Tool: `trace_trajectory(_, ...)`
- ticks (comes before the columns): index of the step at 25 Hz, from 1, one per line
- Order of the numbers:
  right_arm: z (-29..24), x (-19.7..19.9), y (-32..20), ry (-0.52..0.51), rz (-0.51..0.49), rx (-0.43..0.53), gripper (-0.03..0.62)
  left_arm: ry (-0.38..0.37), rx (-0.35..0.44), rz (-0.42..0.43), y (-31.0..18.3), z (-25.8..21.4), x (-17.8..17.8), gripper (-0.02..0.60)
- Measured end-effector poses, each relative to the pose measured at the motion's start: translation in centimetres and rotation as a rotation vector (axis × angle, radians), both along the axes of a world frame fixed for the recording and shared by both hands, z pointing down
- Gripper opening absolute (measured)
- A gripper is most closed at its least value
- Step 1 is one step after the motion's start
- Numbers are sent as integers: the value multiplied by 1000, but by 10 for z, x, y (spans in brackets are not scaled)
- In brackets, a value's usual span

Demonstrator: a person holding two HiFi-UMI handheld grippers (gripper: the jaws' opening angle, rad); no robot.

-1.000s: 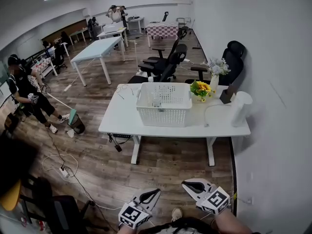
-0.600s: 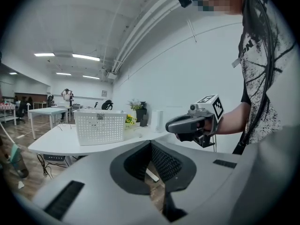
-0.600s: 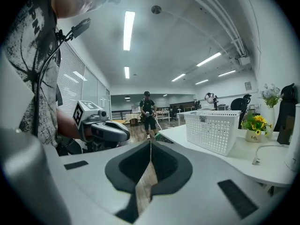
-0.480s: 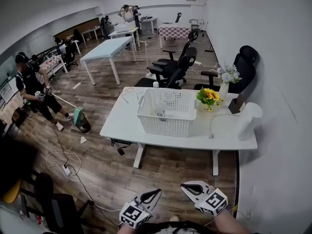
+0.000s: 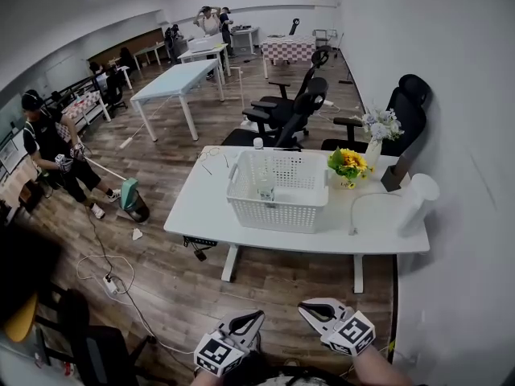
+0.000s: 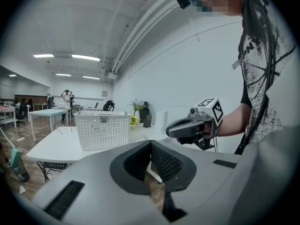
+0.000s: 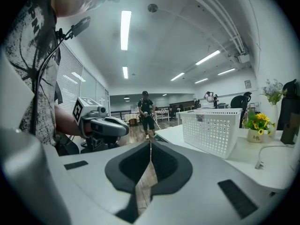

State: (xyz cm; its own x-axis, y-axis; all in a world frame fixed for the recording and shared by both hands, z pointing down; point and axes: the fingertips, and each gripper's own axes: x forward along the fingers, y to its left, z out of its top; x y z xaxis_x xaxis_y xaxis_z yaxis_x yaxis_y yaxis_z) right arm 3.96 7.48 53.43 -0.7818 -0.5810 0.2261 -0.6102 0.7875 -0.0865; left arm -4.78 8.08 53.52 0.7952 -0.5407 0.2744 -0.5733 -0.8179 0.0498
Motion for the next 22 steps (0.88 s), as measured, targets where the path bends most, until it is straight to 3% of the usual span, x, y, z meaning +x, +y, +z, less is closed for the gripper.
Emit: trace_trajectory(22, 1, -50, -161, 0, 227, -14, 23, 16, 9, 215, -181, -3, -52, 11)
